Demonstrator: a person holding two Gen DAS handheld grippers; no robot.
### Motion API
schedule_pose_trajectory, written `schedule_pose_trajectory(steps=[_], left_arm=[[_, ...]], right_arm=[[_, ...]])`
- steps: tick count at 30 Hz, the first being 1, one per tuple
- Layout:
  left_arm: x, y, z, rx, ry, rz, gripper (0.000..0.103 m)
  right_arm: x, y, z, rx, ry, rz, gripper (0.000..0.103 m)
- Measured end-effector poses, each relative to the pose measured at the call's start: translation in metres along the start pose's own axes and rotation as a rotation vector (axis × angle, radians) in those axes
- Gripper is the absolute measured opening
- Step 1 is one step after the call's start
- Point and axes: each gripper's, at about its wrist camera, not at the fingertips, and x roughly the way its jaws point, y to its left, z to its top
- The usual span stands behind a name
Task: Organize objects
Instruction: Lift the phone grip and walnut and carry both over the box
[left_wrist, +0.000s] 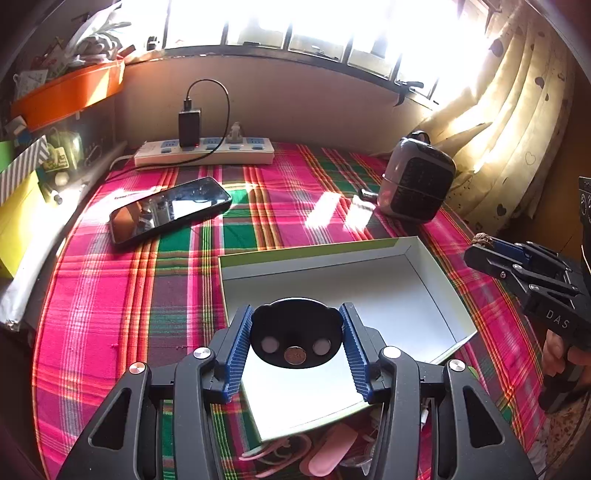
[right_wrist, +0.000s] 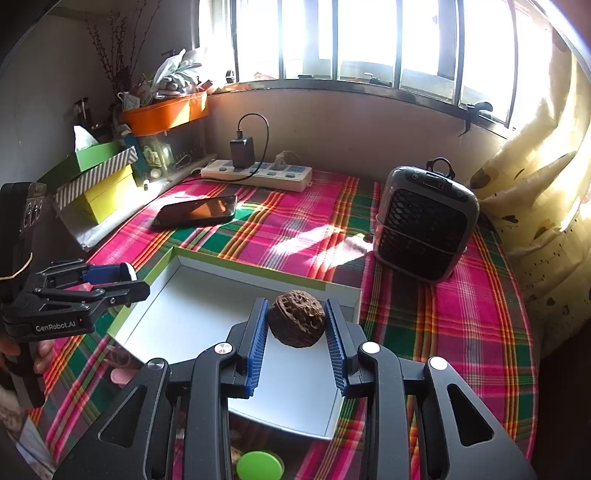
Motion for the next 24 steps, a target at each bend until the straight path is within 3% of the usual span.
schedule_pose_trajectory(steps=[12,24], left_arm=[[0.046,0.003,0.015,0.015,0.066,0.011,0.046],[0.07,0.003,0.017,0.047,0.1,0.047,0.046]], right_arm=[[0.059,-0.007,-0.004,-0.011,0.107,-0.01,0.032],[0.089,0.0,-0.008,-0.081,0.173,-0.06,0.032]])
